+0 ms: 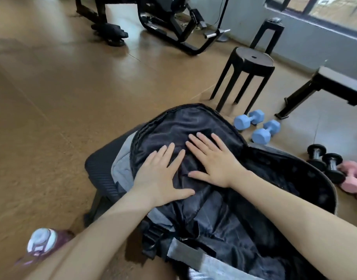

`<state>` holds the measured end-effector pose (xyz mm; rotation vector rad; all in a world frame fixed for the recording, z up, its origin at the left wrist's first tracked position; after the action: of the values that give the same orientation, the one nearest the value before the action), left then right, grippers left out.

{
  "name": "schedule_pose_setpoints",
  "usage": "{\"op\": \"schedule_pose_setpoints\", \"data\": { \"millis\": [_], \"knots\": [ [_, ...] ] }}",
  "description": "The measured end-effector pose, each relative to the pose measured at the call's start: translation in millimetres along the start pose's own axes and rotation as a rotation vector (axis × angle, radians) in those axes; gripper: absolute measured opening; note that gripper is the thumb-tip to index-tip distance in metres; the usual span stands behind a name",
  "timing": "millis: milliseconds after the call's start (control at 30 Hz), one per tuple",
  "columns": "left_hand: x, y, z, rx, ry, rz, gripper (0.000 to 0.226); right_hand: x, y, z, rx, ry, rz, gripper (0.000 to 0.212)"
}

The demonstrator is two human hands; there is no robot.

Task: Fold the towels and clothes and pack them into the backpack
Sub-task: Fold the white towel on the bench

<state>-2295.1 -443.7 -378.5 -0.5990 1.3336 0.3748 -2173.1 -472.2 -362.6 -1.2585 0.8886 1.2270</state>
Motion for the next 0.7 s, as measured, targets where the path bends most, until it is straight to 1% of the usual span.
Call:
{"op": "schedule_pose_setpoints", "data": {
  "millis": [33,100,167,200,233,267,333,367,433,467,500,533,600,667,700],
  "knots": [
    [2,0,0,0.012,-0.007,0.019,0.106,-4,-11,-4,0.052,-0.045,-0.07,0.09],
    [5,0,1,0.035,0.0,0.046,0.109,0,-35,-17,0.181,-0.018,-0.084,0.095],
    [7,-1,1,0.053,0.03,0.073,0.112,21,-49,-29,0.249,0.128,0.064,0.105],
    [7,-2,2,0.053,0.055,0.084,0.113,30,-52,-33,0.274,0.182,0.137,0.108],
    [7,-3,4,0.051,0.086,0.093,0.113,35,-53,-34,0.301,0.198,0.186,0.108],
    [6,-5,6,0.045,0.12,0.101,0.114,38,-53,-34,0.327,0.207,0.217,0.101],
    [5,-8,8,0.03,0.198,0.13,0.115,43,-53,-34,0.369,0.246,0.225,0.076],
    [3,-10,8,0.021,0.232,0.157,0.115,42,-53,-34,0.391,0.27,0.214,0.068],
    [-3,-14,9,-0.014,0.288,0.218,0.116,29,-50,-35,0.403,0.264,0.206,0.061],
    [-8,-19,8,-0.028,0.29,0.239,0.115,15,-47,-37,0.393,0.214,0.226,0.059],
    [-15,-28,9,-0.029,0.254,0.253,0.112,-5,-44,-42,0.384,0.137,0.275,0.056],
    [-24,-40,10,-0.01,0.174,0.255,0.106,-27,-42,-52,0.393,0.051,0.358,0.053],
    [-48,-76,9,0.066,-0.033,0.195,0.086,-77,-44,-89,0.439,-0.137,0.536,0.042],
    [-69,-117,1,0.174,-0.19,0.064,0.07,-122,-50,-145,0.497,-0.301,0.591,0.029],
    [-75,-139,-4,0.236,-0.244,-0.01,0.063,-137,-55,-177,0.55,-0.356,0.599,0.023]
  ]
}}
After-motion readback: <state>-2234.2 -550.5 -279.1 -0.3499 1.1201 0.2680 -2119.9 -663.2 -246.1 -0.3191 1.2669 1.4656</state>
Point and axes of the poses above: each hand's wrist, its own z-axis towards the middle knuckle, its own x-axis out of the palm, y = z × x, the point moved 8 cm from there along z, towards the middle knuckle, and after that the axes turned 12 degrees about -y, right-handed, at the moved point
